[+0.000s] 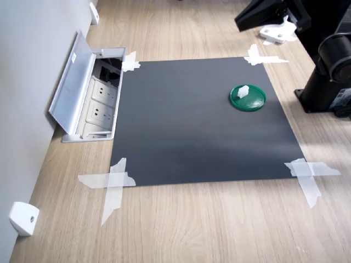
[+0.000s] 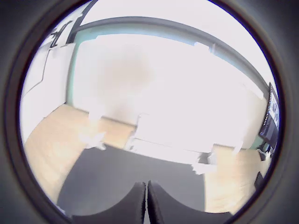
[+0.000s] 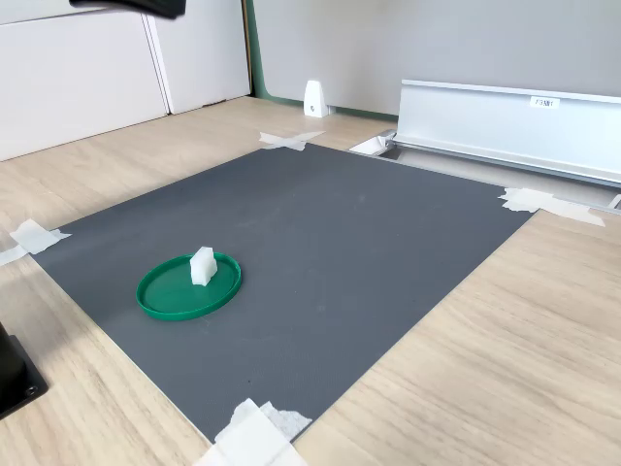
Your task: Grasp a white terminal and put it on the green lid.
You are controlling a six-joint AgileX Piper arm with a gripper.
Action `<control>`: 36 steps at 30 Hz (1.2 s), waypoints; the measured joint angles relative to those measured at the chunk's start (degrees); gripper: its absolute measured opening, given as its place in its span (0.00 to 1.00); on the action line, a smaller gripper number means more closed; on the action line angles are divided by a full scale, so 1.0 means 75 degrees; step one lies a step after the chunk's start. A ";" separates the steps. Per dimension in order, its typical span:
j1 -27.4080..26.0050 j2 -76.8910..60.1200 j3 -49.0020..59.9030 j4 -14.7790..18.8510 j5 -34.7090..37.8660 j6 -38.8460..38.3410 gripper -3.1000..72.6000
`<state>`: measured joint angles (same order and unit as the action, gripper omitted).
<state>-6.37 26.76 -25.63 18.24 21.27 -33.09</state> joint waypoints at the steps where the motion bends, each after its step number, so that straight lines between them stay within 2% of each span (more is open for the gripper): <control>1: 0.0000 -0.0179 0.0215 -0.0219 -0.0234 0.0115 0.03; 4: 0.0000 -0.0837 0.0801 -0.0704 -0.0718 0.0617 0.03; 10: 0.0000 -0.2392 0.1762 -0.0985 -0.0889 0.1507 0.03; 16: 0.0000 -0.3573 0.2423 -0.1517 -0.0903 0.1799 0.03; 25: 0.0000 -0.3650 0.2842 -0.1825 -0.0812 0.1894 0.03; 36: 0.0000 -0.3650 0.2867 -0.1880 -0.0718 0.1903 0.03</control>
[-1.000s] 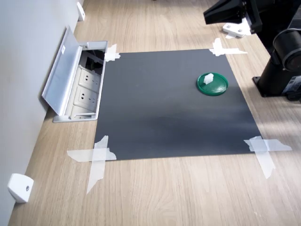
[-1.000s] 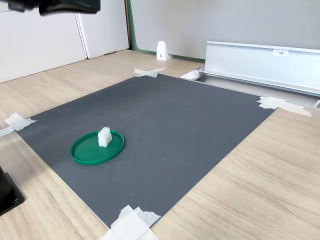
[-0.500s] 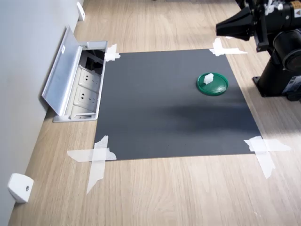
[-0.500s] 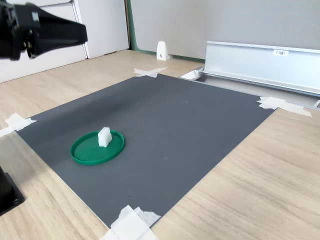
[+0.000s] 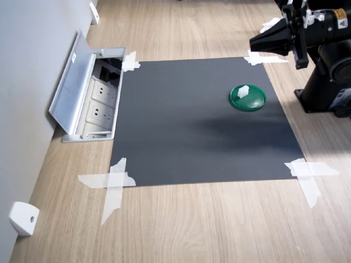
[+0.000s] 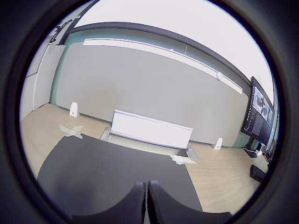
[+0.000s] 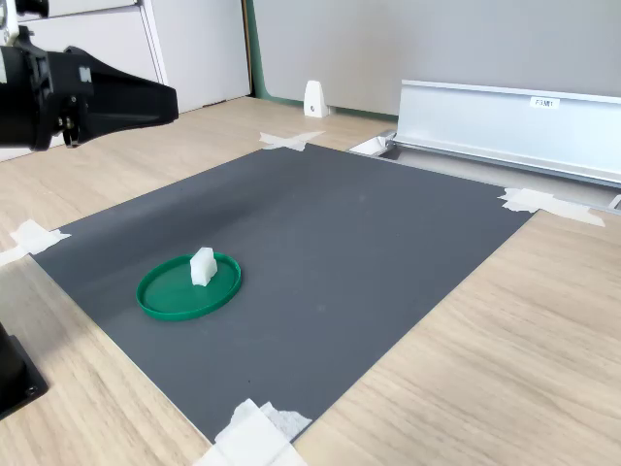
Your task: Grasp a white terminal and put it on the green lid.
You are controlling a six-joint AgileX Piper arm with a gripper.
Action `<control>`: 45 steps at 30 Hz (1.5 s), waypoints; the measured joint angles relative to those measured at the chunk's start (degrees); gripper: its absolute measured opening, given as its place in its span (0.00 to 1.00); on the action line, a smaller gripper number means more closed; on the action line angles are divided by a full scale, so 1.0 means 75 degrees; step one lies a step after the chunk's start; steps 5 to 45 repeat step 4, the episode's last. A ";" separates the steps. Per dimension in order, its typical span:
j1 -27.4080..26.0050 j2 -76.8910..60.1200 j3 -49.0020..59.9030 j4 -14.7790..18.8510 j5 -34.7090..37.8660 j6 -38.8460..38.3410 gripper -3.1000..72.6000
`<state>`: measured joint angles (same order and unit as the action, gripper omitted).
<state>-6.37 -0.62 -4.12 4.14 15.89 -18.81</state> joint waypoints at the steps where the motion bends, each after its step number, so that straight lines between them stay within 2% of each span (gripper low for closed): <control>1: 0.0000 0.0000 0.0000 0.0000 0.0000 0.0000 0.03; 45: 0.0000 0.0000 0.0000 0.0000 0.0000 0.0000 0.03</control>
